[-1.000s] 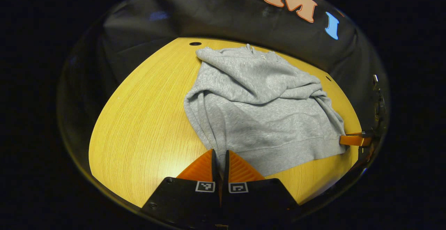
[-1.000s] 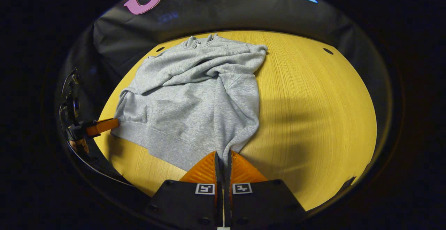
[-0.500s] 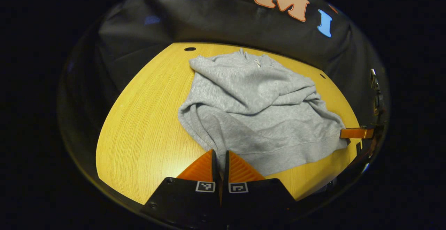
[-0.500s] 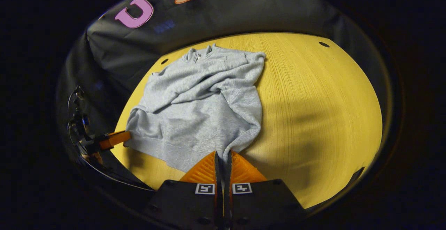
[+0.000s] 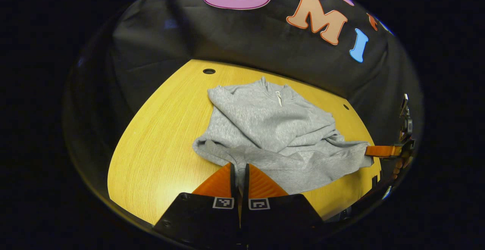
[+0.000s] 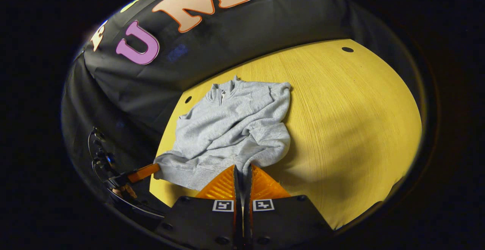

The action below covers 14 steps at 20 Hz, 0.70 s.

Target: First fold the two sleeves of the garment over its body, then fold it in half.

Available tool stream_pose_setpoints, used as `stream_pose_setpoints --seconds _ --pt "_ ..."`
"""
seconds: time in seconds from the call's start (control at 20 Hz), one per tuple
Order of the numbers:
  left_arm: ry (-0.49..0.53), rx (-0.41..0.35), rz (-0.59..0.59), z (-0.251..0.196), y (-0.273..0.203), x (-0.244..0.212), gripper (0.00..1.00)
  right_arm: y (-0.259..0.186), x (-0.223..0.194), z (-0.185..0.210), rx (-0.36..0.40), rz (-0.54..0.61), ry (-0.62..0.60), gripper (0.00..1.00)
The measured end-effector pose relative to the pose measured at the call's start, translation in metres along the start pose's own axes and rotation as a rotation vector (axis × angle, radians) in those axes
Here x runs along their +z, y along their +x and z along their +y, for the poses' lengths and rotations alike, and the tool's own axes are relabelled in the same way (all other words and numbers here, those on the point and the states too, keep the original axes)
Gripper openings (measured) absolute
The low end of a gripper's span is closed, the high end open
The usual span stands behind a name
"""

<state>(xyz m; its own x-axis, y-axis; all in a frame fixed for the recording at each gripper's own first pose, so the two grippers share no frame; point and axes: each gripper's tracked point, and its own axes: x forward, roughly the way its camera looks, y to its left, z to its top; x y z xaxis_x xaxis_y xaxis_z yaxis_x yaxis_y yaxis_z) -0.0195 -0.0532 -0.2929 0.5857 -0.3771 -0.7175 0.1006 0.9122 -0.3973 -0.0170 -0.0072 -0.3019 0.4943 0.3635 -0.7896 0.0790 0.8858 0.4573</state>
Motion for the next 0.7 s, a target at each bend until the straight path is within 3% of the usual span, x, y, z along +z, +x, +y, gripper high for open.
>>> stream_pose_setpoints --seconds 0.45,0.7 --pt "-0.038 -0.021 -0.049 0.001 0.020 0.053 0.00 0.021 0.048 0.016 0.062 -0.055 0.159 0.04" --pt "-0.114 -0.033 0.004 0.006 0.044 0.068 0.00 0.051 0.071 0.011 0.065 -0.067 0.291 0.04"
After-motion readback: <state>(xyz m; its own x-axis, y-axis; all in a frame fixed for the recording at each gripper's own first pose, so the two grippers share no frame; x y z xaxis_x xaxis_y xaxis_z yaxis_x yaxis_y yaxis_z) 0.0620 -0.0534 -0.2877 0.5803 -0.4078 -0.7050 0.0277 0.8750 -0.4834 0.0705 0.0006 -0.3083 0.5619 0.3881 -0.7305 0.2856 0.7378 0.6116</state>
